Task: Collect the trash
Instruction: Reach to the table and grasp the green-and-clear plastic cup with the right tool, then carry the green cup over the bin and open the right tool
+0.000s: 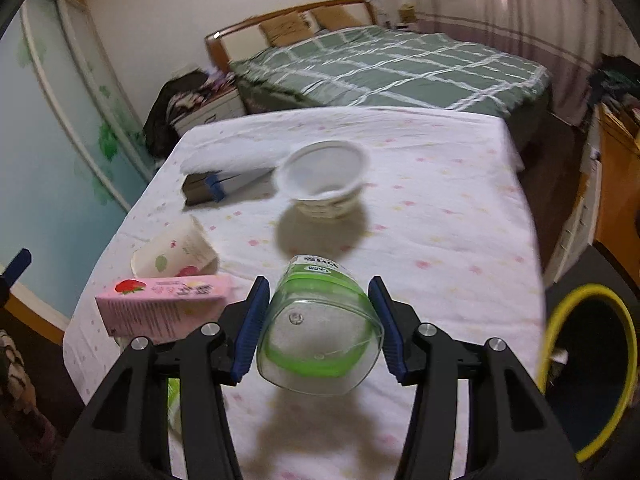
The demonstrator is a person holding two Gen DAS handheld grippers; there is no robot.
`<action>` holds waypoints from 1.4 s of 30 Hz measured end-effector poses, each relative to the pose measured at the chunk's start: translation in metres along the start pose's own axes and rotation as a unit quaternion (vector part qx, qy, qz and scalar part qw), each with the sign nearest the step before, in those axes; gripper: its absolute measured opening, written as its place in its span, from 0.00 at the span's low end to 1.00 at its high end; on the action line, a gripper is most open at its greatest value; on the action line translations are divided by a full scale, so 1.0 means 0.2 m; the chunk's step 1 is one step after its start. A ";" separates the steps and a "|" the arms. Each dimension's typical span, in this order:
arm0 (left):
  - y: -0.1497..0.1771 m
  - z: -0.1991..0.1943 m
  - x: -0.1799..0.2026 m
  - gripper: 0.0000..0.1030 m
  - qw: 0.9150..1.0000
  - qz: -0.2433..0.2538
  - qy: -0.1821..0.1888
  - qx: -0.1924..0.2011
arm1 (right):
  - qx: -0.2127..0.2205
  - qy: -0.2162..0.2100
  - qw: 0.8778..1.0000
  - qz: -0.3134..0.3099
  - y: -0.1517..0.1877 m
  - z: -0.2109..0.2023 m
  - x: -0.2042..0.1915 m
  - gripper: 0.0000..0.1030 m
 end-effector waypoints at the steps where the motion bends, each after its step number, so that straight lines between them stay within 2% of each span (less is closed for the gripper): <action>1: 0.00 0.00 0.01 0.95 1.000 0.001 0.002 -0.001 | 0.007 0.008 1.000 0.008 0.02 -0.05 0.04 0.48; 6: 0.01 0.02 0.06 0.95 1.000 0.010 0.010 -0.006 | 0.037 0.069 0.995 0.058 0.10 -0.27 0.34 0.48; 11: 0.02 0.05 0.13 0.95 0.999 0.018 0.021 -0.017 | 0.043 0.142 0.981 0.124 0.22 -0.41 0.71 0.48; 14: 0.02 0.07 0.17 0.95 0.999 0.026 0.026 -0.021 | 0.031 0.174 0.972 0.158 0.30 -0.41 0.90 0.48; 20: 0.03 0.10 0.26 0.95 0.998 0.038 0.032 -0.030 | 0.001 0.191 0.960 0.203 0.45 -0.32 1.15 0.48; 24: 0.04 0.13 0.30 0.95 0.998 0.045 0.035 -0.039 | -0.006 0.192 0.956 0.223 0.50 -0.27 1.22 0.49; 26: 0.05 0.14 0.31 0.95 0.997 0.047 0.036 -0.042 | 0.000 0.200 0.955 0.221 0.51 -0.28 1.23 0.59; 28: 0.06 0.16 0.32 0.95 0.997 0.049 0.037 -0.048 | 0.004 0.211 0.954 0.213 0.50 -0.28 1.23 0.61; 42: 0.11 0.37 0.26 0.95 0.994 0.043 0.041 -0.094 | -0.003 0.209 0.960 0.185 0.46 -0.26 1.13 0.63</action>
Point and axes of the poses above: each gripper's, at about its wrist camera, not at the fingertips, and z roughly the way its jaws point, x to its right, y to its underside, the point moved 3 cm from there along z, roughly the way its jaws point, and after that the axes turned 8 degrees about -y, right-handed, at the moved point
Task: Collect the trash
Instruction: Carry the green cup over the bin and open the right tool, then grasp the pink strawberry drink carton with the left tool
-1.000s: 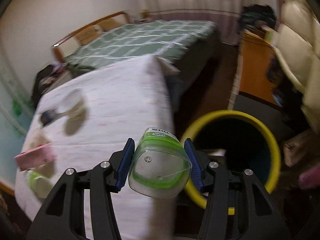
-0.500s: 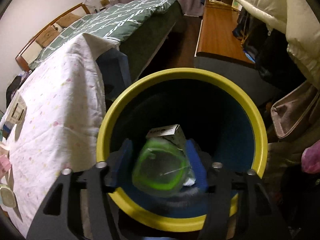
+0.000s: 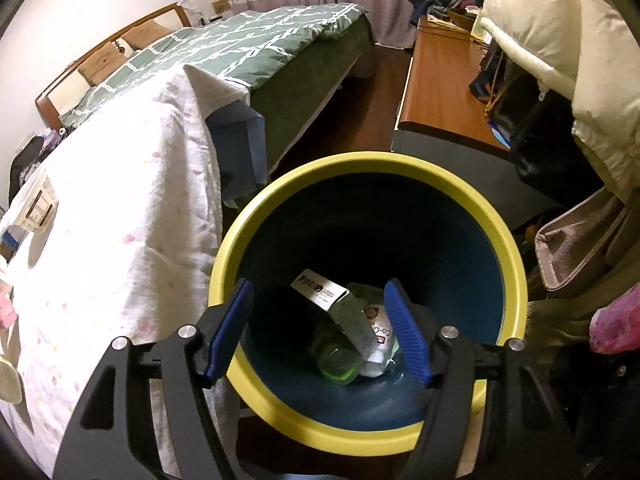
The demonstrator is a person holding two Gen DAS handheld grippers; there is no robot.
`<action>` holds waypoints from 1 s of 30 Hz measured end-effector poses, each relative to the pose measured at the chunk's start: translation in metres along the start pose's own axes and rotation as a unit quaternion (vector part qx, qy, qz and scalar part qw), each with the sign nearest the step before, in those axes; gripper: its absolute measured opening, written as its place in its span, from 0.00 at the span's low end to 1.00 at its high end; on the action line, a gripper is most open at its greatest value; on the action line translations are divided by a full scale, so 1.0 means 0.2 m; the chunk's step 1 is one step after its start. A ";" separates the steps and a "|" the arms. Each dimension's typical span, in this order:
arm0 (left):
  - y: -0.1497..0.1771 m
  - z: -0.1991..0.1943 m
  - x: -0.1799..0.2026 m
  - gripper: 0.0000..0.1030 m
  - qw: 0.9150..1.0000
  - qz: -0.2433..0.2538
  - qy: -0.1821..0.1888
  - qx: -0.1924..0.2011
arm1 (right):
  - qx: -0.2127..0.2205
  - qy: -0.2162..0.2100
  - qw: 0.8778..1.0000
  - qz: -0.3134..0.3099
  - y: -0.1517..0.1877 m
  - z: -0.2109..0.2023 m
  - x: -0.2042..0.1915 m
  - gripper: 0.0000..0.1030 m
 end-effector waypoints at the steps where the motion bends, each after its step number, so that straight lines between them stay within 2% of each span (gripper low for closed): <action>1: 0.00 0.02 0.00 0.95 1.000 0.001 0.000 -0.003 | -0.001 -0.001 1.000 -0.001 0.00 0.00 -0.01 0.63; 10: 0.03 0.17 -0.05 0.95 0.999 -0.008 0.019 -0.047 | -0.009 -0.005 1.000 -0.016 0.00 0.02 -0.08 0.65; 24: 0.05 0.27 -0.04 0.72 0.996 -0.011 0.045 -0.082 | -0.018 -0.012 0.999 -0.025 0.02 0.06 -0.14 0.66; 26: 0.05 0.28 -0.04 0.66 0.995 -0.011 0.048 -0.086 | -0.018 -0.012 0.999 -0.025 0.02 0.06 -0.14 0.66; 30: 0.05 0.29 -0.04 0.63 0.994 -0.014 0.056 -0.091 | -0.017 -0.014 0.999 -0.025 0.03 0.05 -0.14 0.66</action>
Point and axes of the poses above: each gripper's, at about its wrist camera, not at the fingertips, and z roughly the way its jaws point, x to its right, y to its underside, the point moved 3 cm from there along z, roughly the way its jaws point, and after that the axes turned 8 degrees about -y, right-handed, at the moved point
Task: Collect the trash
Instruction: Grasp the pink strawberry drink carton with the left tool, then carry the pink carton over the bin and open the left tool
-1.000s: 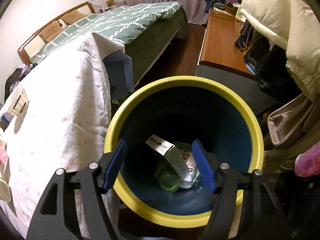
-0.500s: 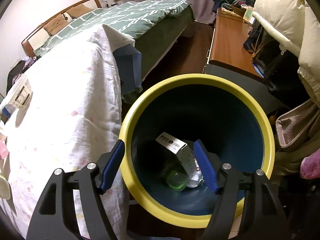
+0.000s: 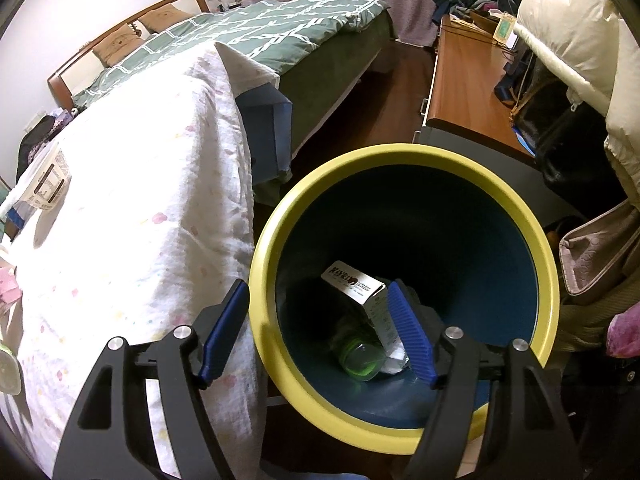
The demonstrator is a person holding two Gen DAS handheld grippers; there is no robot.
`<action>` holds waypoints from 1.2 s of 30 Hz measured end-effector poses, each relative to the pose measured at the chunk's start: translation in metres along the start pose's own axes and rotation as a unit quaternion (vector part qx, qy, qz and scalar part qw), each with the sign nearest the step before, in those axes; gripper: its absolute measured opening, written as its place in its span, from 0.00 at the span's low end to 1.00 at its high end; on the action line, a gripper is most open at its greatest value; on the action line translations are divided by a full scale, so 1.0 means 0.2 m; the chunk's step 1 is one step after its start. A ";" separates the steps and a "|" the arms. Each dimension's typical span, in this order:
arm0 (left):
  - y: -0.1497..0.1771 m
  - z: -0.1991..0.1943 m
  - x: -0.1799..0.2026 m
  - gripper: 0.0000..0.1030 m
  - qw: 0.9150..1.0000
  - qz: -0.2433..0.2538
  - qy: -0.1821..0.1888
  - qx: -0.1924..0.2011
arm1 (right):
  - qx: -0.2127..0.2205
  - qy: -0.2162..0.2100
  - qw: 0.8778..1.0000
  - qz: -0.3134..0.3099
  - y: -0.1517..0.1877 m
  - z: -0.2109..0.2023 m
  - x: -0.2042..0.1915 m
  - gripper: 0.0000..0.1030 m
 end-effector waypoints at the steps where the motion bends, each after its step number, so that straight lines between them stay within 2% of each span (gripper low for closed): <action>1: 0.00 0.00 0.00 0.63 1.000 0.001 0.001 0.000 | 0.000 -0.001 1.000 0.000 0.00 0.00 0.00 0.66; 14: -0.04 -0.06 0.18 0.55 0.998 0.047 0.016 0.031 | 0.012 -0.012 1.000 -0.003 0.02 -0.06 0.00 0.66; 36: -0.13 -0.14 0.53 0.52 0.990 0.120 0.036 0.059 | 0.042 -0.022 0.999 0.010 0.10 -0.23 0.11 0.66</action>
Point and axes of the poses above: each gripper's, at about its wrist camera, not at the fingertips, and z roughly the way its jaws point, x to its right, y to its underside, the point moved 3 cm from there along z, roughly the way its jaws point, and after that the axes turned 8 degrees about -y, right-handed, at the moved point
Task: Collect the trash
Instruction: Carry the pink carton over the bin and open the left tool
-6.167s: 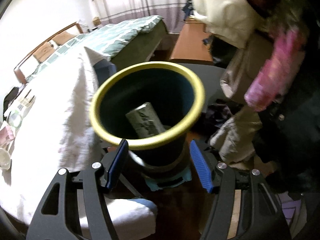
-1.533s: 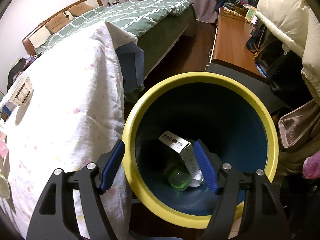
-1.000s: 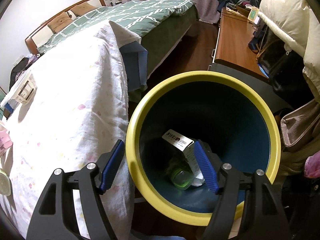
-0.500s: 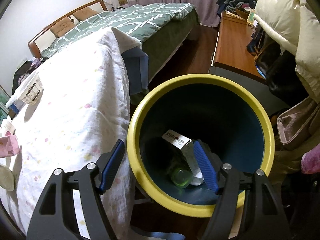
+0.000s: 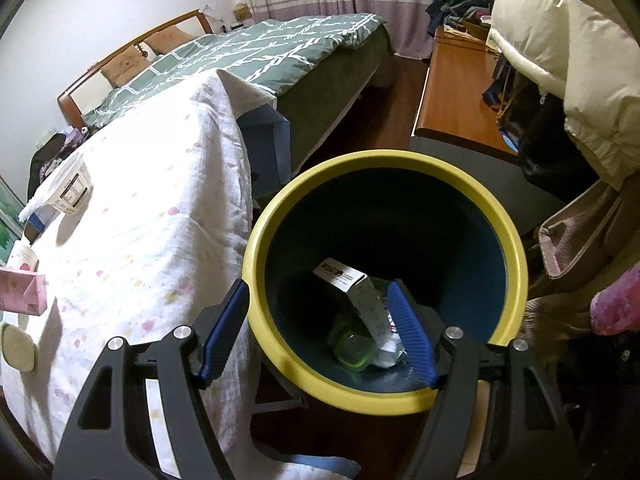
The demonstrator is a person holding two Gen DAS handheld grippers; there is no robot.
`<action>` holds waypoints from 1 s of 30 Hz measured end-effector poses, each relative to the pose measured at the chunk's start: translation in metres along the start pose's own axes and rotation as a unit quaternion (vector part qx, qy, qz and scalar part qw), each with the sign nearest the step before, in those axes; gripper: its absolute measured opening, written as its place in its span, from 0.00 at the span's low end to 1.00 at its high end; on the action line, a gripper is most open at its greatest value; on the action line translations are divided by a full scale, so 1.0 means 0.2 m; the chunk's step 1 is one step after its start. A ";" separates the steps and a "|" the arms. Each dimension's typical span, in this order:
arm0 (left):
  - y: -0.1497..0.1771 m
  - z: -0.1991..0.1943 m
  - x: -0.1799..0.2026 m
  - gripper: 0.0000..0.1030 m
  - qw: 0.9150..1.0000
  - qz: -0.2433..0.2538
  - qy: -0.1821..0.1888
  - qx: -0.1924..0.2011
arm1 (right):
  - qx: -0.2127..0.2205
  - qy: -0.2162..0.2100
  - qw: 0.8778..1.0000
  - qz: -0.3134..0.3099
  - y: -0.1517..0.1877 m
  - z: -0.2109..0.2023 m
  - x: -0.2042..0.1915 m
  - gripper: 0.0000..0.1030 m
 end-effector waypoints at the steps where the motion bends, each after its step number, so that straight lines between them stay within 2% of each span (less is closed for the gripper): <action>1: 0.00 0.00 0.01 0.52 1.000 0.002 0.001 0.000 | 0.002 0.000 1.000 0.001 0.00 -0.01 0.01 0.66; 10: -0.11 0.03 0.24 0.52 0.999 0.042 0.030 0.006 | 0.032 0.012 0.999 0.002 0.03 -0.16 0.07 0.66; 17: -0.24 0.12 0.57 0.52 0.994 0.078 0.077 0.013 | 0.056 0.034 0.998 0.007 0.07 -0.31 0.17 0.66; 24: -0.36 0.33 0.96 0.52 0.988 0.117 0.104 0.008 | 0.063 0.057 0.996 0.023 0.17 -0.41 0.30 0.66; 30: -0.39 0.58 1.25 0.53 0.983 0.143 0.113 -0.018 | 0.055 0.068 0.996 0.036 0.27 -0.45 0.39 0.66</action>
Point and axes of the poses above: each gripper's, at about its wrist camera, not at the fingertips, and z roughly the way its jaws point, x to its right, y to its underside, the point moved 3 cm from there along z, roughly the way its jaws point, and after that the axes turned 8 degrees about -y, right-handed, at the moved point
